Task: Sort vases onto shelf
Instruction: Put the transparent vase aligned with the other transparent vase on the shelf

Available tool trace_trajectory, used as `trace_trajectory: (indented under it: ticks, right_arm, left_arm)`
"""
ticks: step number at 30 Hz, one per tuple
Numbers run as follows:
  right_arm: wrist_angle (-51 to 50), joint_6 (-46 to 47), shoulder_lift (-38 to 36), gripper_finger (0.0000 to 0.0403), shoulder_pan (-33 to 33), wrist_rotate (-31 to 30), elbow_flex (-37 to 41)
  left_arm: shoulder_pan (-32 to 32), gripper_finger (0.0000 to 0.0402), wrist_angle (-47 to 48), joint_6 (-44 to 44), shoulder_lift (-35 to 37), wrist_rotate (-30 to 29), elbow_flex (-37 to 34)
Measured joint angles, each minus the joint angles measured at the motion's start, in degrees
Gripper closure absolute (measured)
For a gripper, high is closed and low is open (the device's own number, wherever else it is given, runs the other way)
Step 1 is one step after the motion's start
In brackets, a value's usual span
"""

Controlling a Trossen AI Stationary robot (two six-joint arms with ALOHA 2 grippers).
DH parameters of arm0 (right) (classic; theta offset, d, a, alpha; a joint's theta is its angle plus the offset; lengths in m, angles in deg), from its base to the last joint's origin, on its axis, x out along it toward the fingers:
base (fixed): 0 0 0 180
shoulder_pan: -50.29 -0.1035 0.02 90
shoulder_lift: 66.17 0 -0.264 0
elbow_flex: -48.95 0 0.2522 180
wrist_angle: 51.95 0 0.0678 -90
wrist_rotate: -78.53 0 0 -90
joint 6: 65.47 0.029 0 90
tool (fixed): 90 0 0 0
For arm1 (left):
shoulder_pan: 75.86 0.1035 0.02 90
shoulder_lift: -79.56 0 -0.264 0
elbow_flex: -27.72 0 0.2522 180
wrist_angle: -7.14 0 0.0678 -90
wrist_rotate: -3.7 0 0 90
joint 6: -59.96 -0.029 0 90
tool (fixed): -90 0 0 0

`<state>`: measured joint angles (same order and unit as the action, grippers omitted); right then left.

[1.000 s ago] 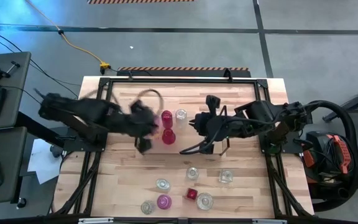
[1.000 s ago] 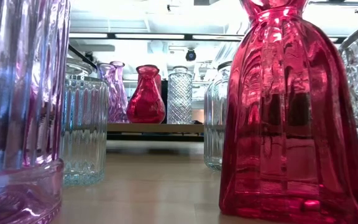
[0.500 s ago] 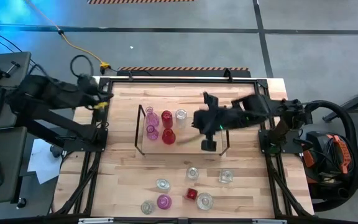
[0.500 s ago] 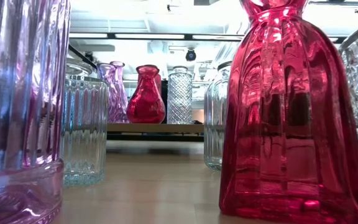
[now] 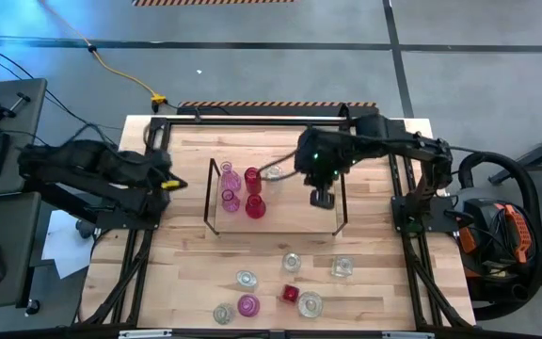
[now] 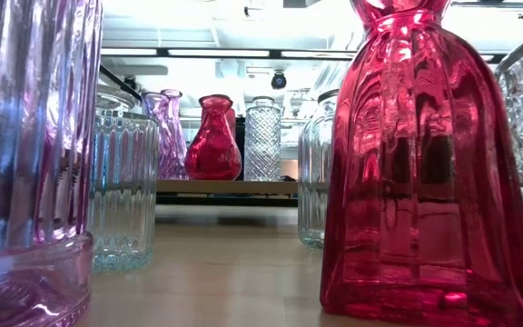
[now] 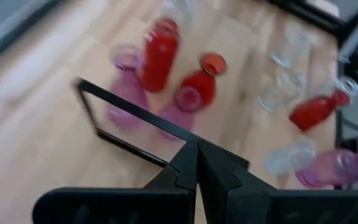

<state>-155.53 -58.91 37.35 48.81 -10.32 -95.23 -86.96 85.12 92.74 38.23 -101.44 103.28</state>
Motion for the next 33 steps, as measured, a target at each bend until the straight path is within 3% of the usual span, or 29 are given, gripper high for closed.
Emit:
trace_trajectory:
  ticks: [4, 9, 14, 21, 27, 33]
  right_arm:
    - [-0.2, 3.6, 0.2, 0.0386, -2.7, 0.6, 0.5]
    - [-0.2, 6.9, 0.4, 0.0386, -7.1, 1.0, 3.3]
    - [-0.2, 3.8, 0.4, 0.0386, -9.2, 2.2, 8.2]
    - [4.7, -5.1, 0.4, 0.0386, -5.6, 2.9, 17.6]
    - [15.0, -6.5, 0.4, 0.0386, -3.0, 10.1, 24.4]
    - [21.0, -3.1, 0.4, 0.0386, -4.3, 16.0, 30.4]
  left_arm:
    - [0.0, 0.0401, -4.0, -0.4, -1.0, 3.1, -3.0]
    - [0.0, 0.0401, -5.7, -2.2, -1.5, 2.1, -3.1]
    - [0.0, 0.0401, -7.9, -2.4, -1.2, -0.6, -3.1]
    - [0.0, 0.0401, -9.8, 3.7, -1.1, -3.9, -3.1]
    - [-0.1, 0.0401, -10.2, 10.4, -0.7, -4.1, -3.1]
    - [-1.1, 0.0401, -10.2, 6.6, -0.4, -1.5, -3.1]
